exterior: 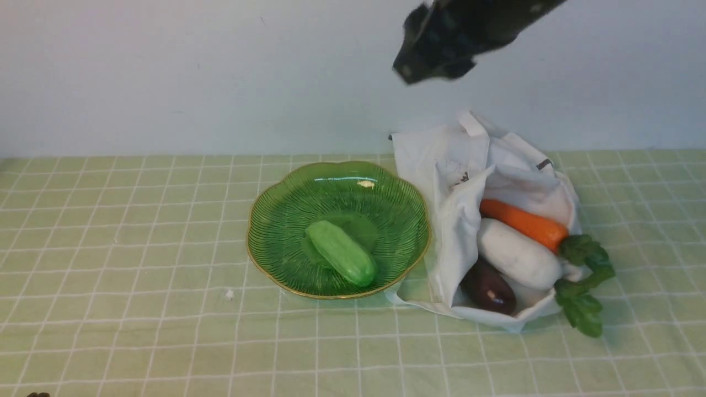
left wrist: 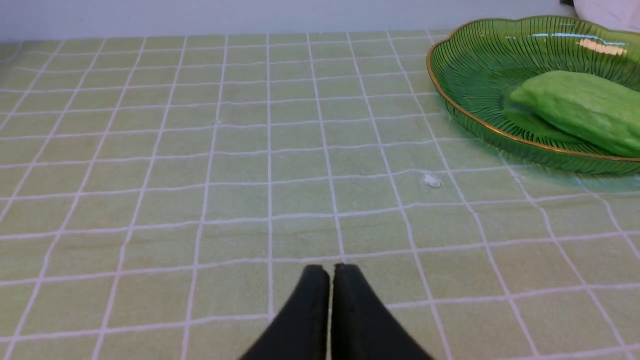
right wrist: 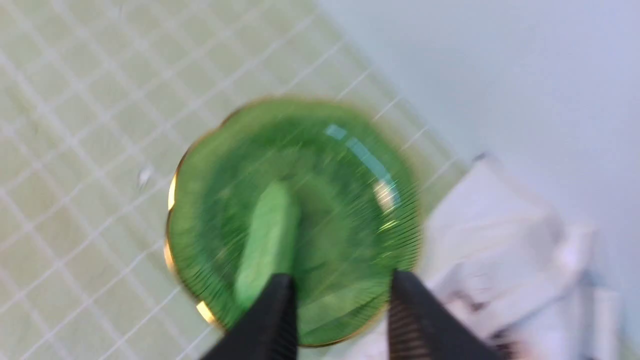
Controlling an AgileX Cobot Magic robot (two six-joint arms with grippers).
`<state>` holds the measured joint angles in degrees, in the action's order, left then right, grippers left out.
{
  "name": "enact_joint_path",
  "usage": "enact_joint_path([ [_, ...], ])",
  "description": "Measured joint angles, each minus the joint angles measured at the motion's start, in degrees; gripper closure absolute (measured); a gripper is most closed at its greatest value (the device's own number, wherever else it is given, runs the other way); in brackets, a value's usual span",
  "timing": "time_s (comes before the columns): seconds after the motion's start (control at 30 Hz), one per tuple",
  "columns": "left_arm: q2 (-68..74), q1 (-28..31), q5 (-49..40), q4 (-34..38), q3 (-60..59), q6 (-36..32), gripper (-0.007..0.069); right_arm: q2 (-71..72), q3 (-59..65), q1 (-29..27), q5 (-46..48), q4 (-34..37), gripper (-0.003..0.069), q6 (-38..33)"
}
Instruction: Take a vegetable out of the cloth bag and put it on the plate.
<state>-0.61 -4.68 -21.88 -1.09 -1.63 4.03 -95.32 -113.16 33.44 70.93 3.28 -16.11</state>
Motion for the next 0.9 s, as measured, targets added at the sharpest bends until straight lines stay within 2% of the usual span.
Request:
enact_joint_path([
  [0.03,0.0,0.0,0.0,0.0,0.0,0.0,0.0629,2.9,-0.5,-0.3,0.6,-1.4,0.0508,1.2],
  [0.2,0.0,0.0,0.0,0.0,0.0,0.0,0.0629,11.7,4.2,-0.8,1.5,-4.8,0.0652,4.7],
  [0.4,0.0,0.0,0.0,0.0,0.0,0.0,0.0629,24.1,19.0,-1.1,1.8,-7.0,0.0672,8.6],
  [0.57,0.0,0.0,0.0,0.0,0.0,0.0,0.0629,40.2,41.6,-1.1,-0.2,-7.0,0.0673,14.1],
  [0.63,0.0,0.0,0.0,0.0,0.0,0.0,0.0629,45.9,51.3,-1.1,-6.2,-6.6,0.0673,16.1],
  [0.7,0.0,0.0,0.0,0.0,0.0,0.0,0.0629,52.5,63.6,-1.1,-16.9,-6.2,0.0673,17.7],
  [0.73,0.0,0.0,0.0,0.0,0.0,0.0,0.0629,53.0,64.7,-1.1,-18.0,-6.2,0.0673,17.8],
  [0.77,0.0,0.0,0.0,0.0,0.0,0.0,0.0629,57.8,75.0,-1.1,-28.6,-6.0,0.0673,19.3],
  [0.9,0.0,0.0,0.0,0.0,0.0,0.0,0.0629,63.6,86.9,-1.1,-43.5,-4.5,0.0673,20.5],
])
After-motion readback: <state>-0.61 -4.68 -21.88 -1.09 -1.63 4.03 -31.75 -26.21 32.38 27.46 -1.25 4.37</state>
